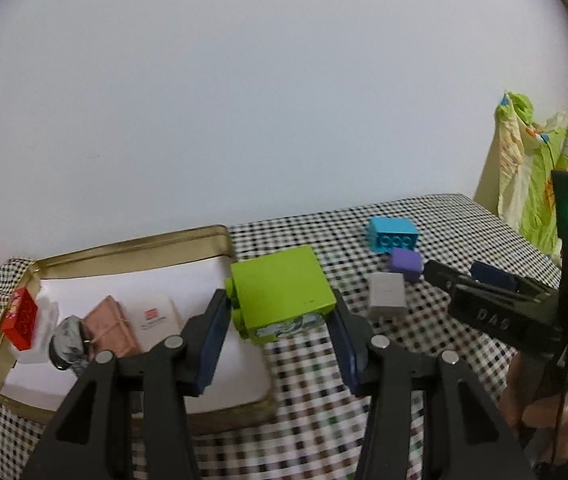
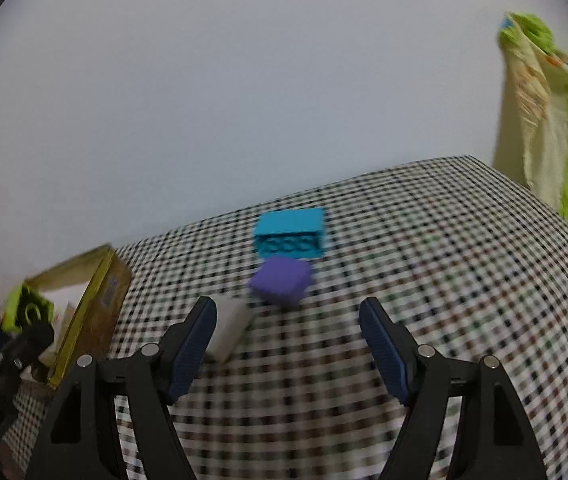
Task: Organize rigid objects
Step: 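Grasp the lime green block with the left gripper and lift it, then grasp the white cube with the right gripper while the left gripper carries the green block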
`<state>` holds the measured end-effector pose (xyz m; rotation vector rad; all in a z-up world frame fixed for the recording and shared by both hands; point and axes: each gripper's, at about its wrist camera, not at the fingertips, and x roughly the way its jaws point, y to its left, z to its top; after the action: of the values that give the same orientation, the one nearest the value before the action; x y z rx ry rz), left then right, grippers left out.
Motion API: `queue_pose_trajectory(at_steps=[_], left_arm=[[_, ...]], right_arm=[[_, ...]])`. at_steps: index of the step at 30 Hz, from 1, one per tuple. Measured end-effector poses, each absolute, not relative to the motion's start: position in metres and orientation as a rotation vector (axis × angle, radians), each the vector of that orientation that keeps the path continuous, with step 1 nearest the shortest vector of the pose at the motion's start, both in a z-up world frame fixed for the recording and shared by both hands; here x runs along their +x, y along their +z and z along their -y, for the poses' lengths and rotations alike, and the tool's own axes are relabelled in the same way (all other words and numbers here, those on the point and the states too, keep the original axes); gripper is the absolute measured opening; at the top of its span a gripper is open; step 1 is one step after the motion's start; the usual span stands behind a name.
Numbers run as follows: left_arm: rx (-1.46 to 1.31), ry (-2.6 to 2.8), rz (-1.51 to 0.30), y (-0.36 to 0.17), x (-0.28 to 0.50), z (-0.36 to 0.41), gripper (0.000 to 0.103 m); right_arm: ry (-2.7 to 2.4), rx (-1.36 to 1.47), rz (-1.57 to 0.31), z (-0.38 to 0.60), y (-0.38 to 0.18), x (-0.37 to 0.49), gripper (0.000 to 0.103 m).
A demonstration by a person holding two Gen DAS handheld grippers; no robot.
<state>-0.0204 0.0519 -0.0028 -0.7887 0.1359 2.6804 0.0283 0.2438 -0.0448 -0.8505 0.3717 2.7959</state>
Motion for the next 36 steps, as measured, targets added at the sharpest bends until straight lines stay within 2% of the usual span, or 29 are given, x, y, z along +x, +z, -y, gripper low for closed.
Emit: queue_pose_trajectory(at_steps=[8, 12, 17, 19, 23, 28, 36], left_arm=[[-0.818, 2.727, -0.109, -0.005, -0.034, -0.021, 0.048], [-0.835, 2.76, -0.108, -0.005, -0.04, -0.009, 0.048], [-0.85, 2.813, -0.123, -0.006, -0.043, 0.004, 0.048], [-0.856, 2.829, -0.108, -0.006, -0.045, 0.01, 0.048], [-0.871, 2.847, -0.09, -0.006, -0.048, 0.018, 0.048], [-0.874, 2.868, -0.077, -0.006, -0.052, 0.028, 0.048], [-0.86, 2.906, -0.078, -0.003, -0.052, 0.036, 0.048]], right_arm=[[2.669, -1.026, -0.355, -0.21, -0.06, -0.024, 0.074], [2.586, -1.152, -0.311, -0.198, -0.072, -0.048, 0.051], [2.526, -1.173, -0.214, -0.189, -0.074, -0.055, 0.048], [2.533, -1.16, -0.246, -0.192, -0.074, -0.052, 0.041], [2.56, -1.152, -0.279, -0.2, -0.073, -0.05, 0.041], [2.651, -1.013, -0.416, -0.211, -0.066, -0.04, 0.041], [2.764, -0.743, -0.346, -0.179, -0.043, -0.016, 0.041]])
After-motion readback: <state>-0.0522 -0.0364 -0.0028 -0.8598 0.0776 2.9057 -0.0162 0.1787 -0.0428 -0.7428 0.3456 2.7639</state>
